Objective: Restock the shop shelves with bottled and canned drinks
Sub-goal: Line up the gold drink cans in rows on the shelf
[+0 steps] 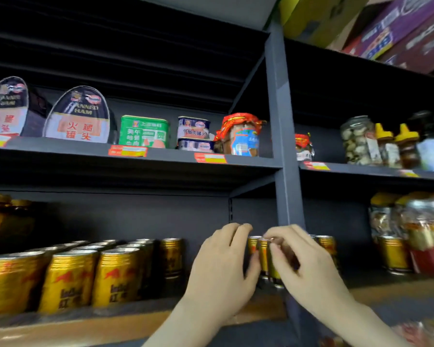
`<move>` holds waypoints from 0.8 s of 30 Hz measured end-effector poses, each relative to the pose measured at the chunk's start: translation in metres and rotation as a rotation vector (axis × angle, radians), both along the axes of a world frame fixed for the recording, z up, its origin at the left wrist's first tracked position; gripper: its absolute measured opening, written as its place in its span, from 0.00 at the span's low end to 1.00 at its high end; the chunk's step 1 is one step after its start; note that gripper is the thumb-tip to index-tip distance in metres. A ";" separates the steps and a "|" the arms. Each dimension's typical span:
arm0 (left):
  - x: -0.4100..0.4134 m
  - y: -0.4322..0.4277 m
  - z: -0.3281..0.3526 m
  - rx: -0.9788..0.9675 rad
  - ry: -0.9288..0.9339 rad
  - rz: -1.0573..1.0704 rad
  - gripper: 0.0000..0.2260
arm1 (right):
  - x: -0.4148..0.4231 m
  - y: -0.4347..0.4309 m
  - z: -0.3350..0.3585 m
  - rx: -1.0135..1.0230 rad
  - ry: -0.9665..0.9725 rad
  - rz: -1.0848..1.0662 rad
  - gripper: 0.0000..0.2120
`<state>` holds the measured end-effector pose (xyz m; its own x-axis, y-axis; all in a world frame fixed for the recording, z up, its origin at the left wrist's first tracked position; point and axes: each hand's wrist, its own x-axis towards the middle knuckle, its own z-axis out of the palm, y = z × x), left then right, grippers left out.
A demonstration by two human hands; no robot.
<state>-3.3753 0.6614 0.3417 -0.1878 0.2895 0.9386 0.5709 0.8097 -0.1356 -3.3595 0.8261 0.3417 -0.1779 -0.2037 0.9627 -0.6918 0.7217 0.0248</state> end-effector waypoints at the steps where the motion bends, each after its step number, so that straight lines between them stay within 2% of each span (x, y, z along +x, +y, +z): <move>1: -0.003 0.015 -0.003 0.008 0.025 -0.005 0.21 | -0.002 0.016 -0.002 -0.033 0.065 0.011 0.10; 3: -0.010 0.046 -0.007 0.040 0.089 0.008 0.23 | -0.012 0.050 -0.004 -0.119 0.150 0.026 0.08; 4: -0.013 0.062 -0.009 0.068 0.119 0.009 0.24 | -0.020 0.067 -0.001 -0.169 0.121 0.029 0.11; 5: -0.016 0.077 -0.012 0.091 0.142 0.012 0.25 | -0.031 0.082 0.002 -0.203 0.026 0.024 0.14; 7: -0.022 0.104 -0.017 0.121 0.185 0.067 0.26 | -0.057 0.103 0.010 -0.148 -0.313 -0.021 0.23; 9: -0.026 0.120 -0.020 0.163 0.224 0.176 0.27 | -0.083 0.112 0.015 0.031 -0.660 -0.045 0.34; 11: -0.028 0.125 -0.019 0.174 0.274 0.293 0.27 | -0.098 0.107 0.020 0.200 -0.803 -0.029 0.39; 13: -0.024 0.127 -0.017 0.135 0.298 0.389 0.26 | -0.104 0.096 0.026 0.278 -0.826 -0.010 0.41; 15: -0.020 0.130 -0.015 0.091 0.299 0.467 0.26 | -0.105 0.087 0.031 0.273 -0.858 -0.034 0.42; 19: -0.014 0.137 -0.014 0.040 0.332 0.568 0.24 | -0.101 0.080 0.036 0.322 -0.888 -0.183 0.41; 24: -0.011 0.145 -0.017 -0.018 0.304 0.693 0.23 | -0.093 0.074 0.027 0.256 -0.819 -0.260 0.38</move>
